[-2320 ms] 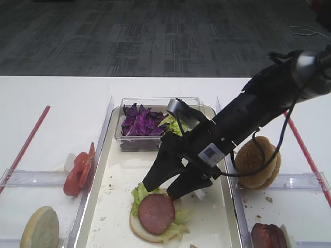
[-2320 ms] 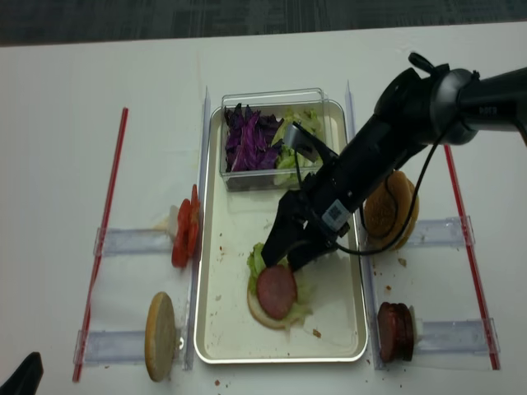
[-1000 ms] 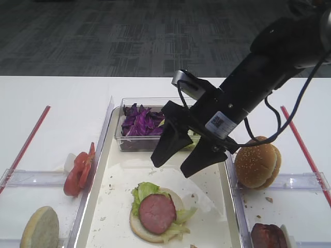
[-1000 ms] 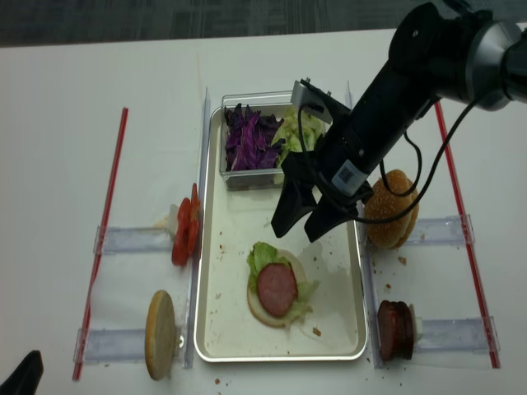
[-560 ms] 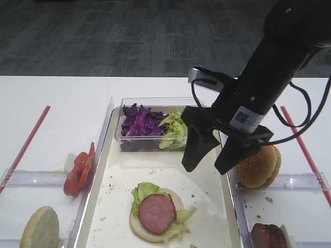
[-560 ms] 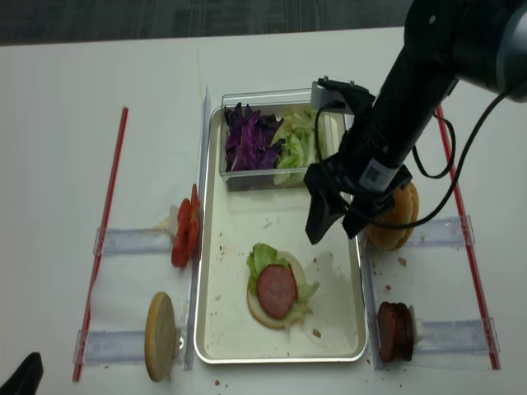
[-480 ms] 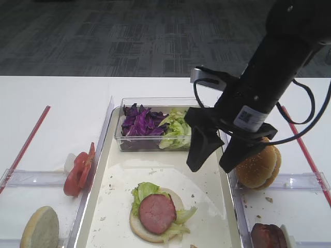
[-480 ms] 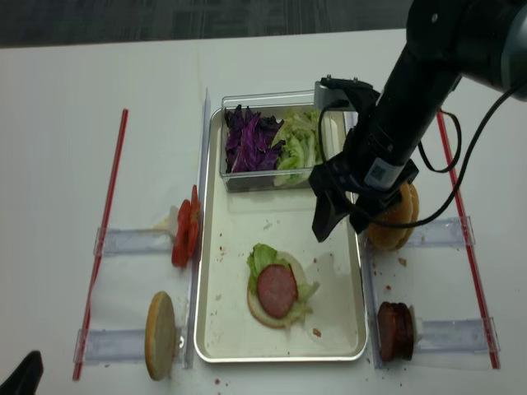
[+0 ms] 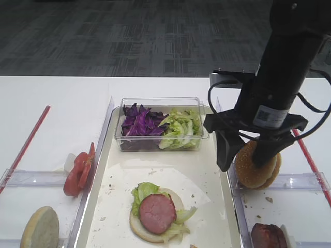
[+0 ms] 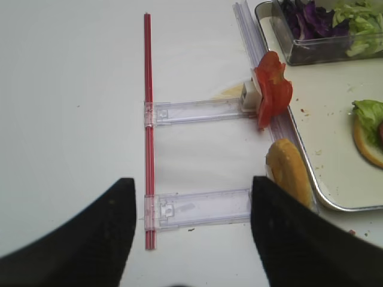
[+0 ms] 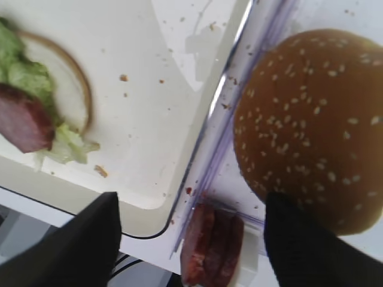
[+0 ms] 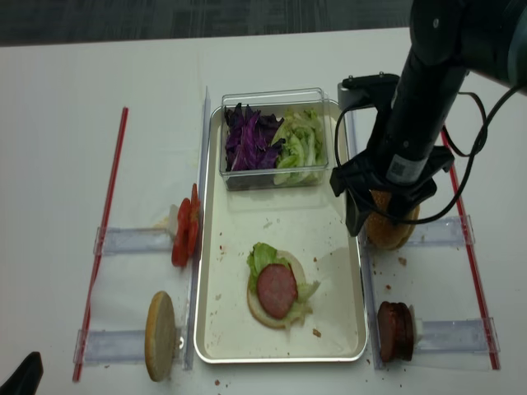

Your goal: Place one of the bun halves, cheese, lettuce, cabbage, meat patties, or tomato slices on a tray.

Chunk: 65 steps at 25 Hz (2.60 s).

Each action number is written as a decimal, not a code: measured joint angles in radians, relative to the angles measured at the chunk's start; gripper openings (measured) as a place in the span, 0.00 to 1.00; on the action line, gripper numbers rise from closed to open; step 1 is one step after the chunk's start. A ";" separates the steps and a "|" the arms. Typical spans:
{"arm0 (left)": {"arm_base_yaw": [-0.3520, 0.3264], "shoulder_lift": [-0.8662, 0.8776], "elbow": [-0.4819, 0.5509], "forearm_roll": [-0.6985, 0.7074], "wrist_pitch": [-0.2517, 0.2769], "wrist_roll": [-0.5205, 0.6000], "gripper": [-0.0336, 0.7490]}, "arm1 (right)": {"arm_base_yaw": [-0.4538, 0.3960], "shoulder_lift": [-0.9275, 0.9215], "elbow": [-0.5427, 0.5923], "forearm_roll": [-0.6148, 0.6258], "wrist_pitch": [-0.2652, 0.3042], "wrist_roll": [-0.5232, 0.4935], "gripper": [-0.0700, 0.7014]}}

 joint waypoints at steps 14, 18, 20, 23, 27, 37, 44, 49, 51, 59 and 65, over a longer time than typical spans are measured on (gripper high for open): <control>0.000 0.000 0.000 0.000 0.000 0.000 0.59 | 0.000 -0.006 -0.034 -0.079 0.004 0.039 0.75; 0.000 0.000 0.000 0.000 0.000 0.000 0.59 | 0.000 -0.040 -0.093 -0.046 0.004 0.039 0.75; 0.000 0.000 0.000 0.000 0.000 0.000 0.59 | 0.000 -0.051 -0.108 -0.031 0.005 0.039 0.75; 0.000 0.000 0.000 0.000 0.000 0.000 0.59 | 0.000 -0.055 -0.110 -0.036 0.007 0.039 0.75; 0.000 0.000 0.000 0.000 0.000 0.000 0.59 | 0.000 -0.055 -0.110 -0.056 0.008 0.039 0.75; 0.000 0.000 0.000 0.000 0.000 0.000 0.59 | -0.054 -0.055 -0.110 -0.087 0.008 0.027 0.75; 0.000 0.000 0.000 0.000 0.000 0.000 0.59 | -0.157 -0.055 -0.110 -0.095 0.008 0.014 0.70; 0.000 0.000 0.000 0.000 0.000 0.000 0.59 | -0.234 -0.055 -0.110 -0.111 0.008 -0.001 0.69; 0.000 0.000 0.000 0.000 0.000 0.000 0.59 | -0.270 -0.055 -0.110 -0.128 0.008 -0.001 0.69; 0.000 0.000 0.000 0.000 0.000 0.000 0.59 | -0.343 -0.055 -0.110 -0.151 0.008 -0.008 0.69; 0.000 0.000 0.000 0.000 0.000 0.000 0.59 | -0.343 -0.059 -0.110 -0.155 0.009 -0.012 0.69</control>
